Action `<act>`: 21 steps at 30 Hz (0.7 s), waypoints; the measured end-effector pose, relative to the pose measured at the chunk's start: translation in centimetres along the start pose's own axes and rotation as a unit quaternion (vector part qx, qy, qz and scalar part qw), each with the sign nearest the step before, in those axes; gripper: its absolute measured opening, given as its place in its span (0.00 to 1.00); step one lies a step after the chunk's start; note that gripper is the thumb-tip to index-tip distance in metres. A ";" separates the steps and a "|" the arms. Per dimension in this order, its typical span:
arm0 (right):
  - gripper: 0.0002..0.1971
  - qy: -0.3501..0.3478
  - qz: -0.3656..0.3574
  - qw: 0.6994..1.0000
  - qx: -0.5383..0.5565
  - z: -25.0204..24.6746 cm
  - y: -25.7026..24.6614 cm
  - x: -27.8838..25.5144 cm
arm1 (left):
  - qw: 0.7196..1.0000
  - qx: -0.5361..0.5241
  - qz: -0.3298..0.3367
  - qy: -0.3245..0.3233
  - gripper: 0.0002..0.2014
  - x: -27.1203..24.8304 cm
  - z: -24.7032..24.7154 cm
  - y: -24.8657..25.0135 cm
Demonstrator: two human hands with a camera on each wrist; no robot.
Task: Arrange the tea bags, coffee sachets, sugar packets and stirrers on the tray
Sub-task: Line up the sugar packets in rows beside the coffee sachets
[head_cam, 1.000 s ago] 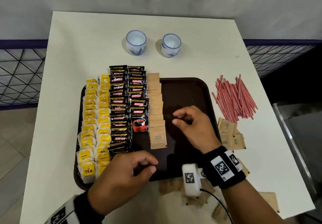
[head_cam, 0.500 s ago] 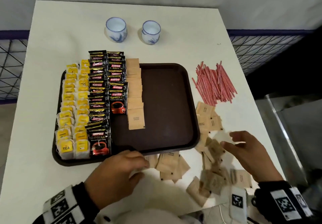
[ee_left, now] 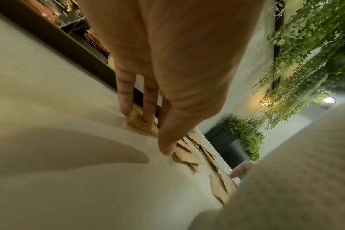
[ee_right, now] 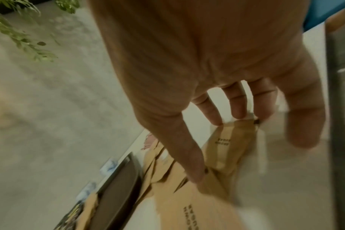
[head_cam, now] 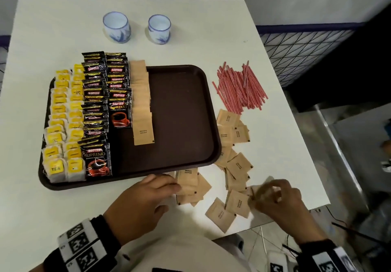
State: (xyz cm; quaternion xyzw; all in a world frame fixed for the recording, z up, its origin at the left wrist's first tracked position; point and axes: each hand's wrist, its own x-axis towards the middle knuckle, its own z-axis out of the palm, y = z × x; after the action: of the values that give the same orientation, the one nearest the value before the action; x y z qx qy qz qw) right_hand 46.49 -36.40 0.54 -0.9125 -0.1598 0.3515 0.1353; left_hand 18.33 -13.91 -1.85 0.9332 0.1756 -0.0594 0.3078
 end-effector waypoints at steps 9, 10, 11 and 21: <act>0.17 0.005 -0.138 0.990 0.022 0.7 -5.4 0.9 | 1.000 -0.012 0.028 0.005 0.29 1.1 0.2 0.7; 0.19 0.023 -0.141 0.990 0.004 0.2 -5.4 1.2 | 0.999 -0.003 0.036 0.015 0.29 1.2 0.1 0.8; 0.21 0.033 -0.142 0.989 -0.003 -0.3 -5.5 1.5 | 0.999 0.009 0.047 0.025 0.30 1.5 -0.1 1.0; 0.33 0.022 -0.277 0.958 -0.078 1.0 -11.4 7.1 | 0.994 0.087 0.018 0.068 0.15 5.7 -1.6 0.9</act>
State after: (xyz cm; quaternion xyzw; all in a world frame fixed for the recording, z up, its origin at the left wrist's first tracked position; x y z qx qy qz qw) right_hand 48.51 -23.11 -0.28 -0.8476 -0.4300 0.2671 0.1590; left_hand 23.94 -12.02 -1.30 0.9613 0.1735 -0.0057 0.2139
